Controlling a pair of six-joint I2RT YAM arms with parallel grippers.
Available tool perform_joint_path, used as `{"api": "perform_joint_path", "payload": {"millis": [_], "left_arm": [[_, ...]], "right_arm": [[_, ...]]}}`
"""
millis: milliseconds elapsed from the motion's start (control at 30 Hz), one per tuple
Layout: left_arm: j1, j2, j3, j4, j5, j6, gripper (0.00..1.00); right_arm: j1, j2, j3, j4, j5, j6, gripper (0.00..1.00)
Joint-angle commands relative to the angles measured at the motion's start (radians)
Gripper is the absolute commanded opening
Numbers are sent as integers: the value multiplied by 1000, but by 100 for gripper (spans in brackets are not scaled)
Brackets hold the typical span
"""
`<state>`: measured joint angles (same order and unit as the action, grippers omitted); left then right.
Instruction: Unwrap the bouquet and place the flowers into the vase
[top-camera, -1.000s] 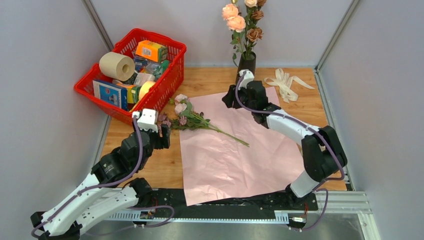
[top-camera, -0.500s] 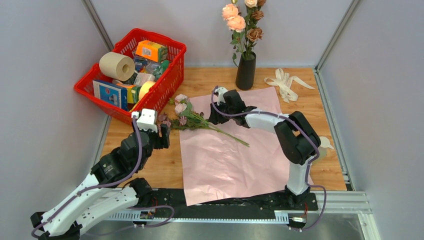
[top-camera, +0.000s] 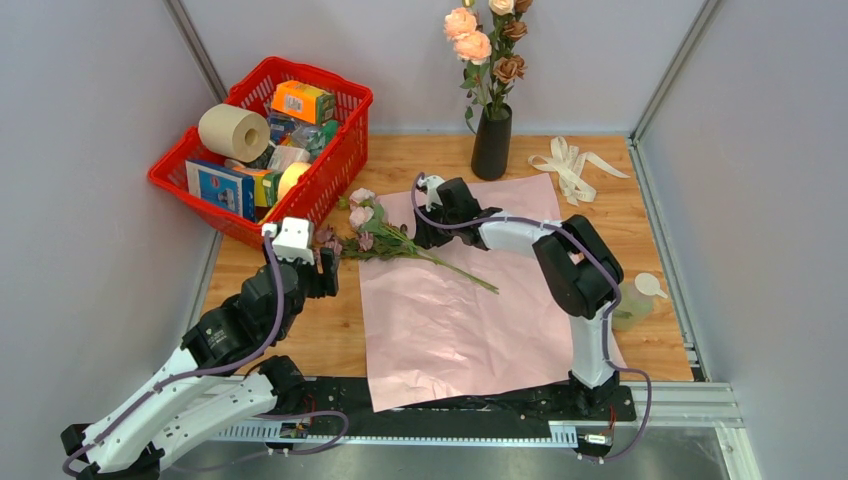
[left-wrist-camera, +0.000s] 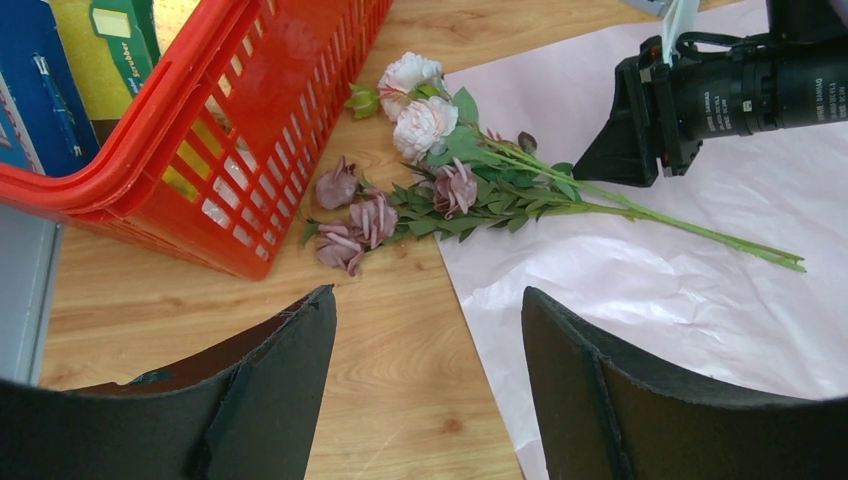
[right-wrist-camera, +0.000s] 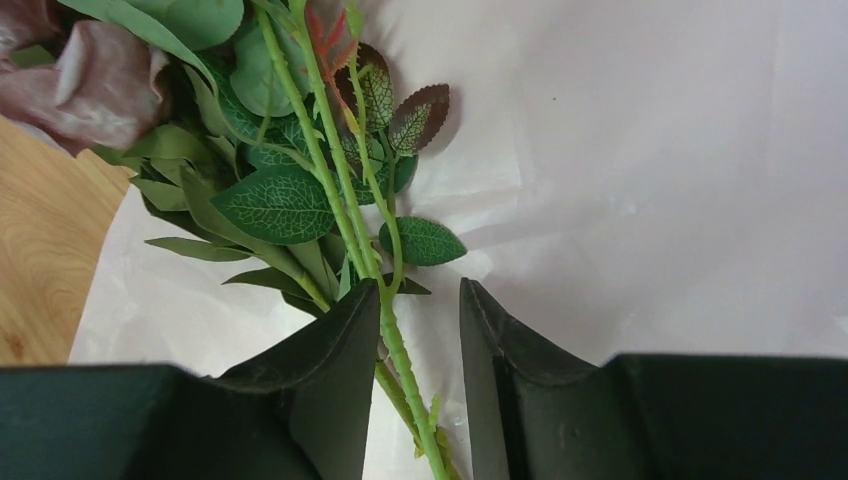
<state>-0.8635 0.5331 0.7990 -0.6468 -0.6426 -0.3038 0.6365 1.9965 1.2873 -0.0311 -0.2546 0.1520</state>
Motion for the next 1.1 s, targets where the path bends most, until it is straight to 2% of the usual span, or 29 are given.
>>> {"api": "perform_joint_path", "payload": {"millis": [0, 400, 533, 733, 1067], "left_arm": [[0, 1, 11, 22, -28, 14, 76], [1, 42, 14, 26, -19, 20, 76], [1, 41, 16, 24, -17, 19, 76], [1, 42, 14, 22, -14, 17, 76], [0, 33, 16, 21, -11, 15, 76]], "right_arm": [[2, 42, 67, -20, -38, -43, 38], [6, 101, 99, -36, -84, -51, 36], [14, 93, 102, -38, -89, -52, 40], [14, 93, 122, -39, -123, -45, 33], [14, 99, 121, -50, -97, -63, 36]]}}
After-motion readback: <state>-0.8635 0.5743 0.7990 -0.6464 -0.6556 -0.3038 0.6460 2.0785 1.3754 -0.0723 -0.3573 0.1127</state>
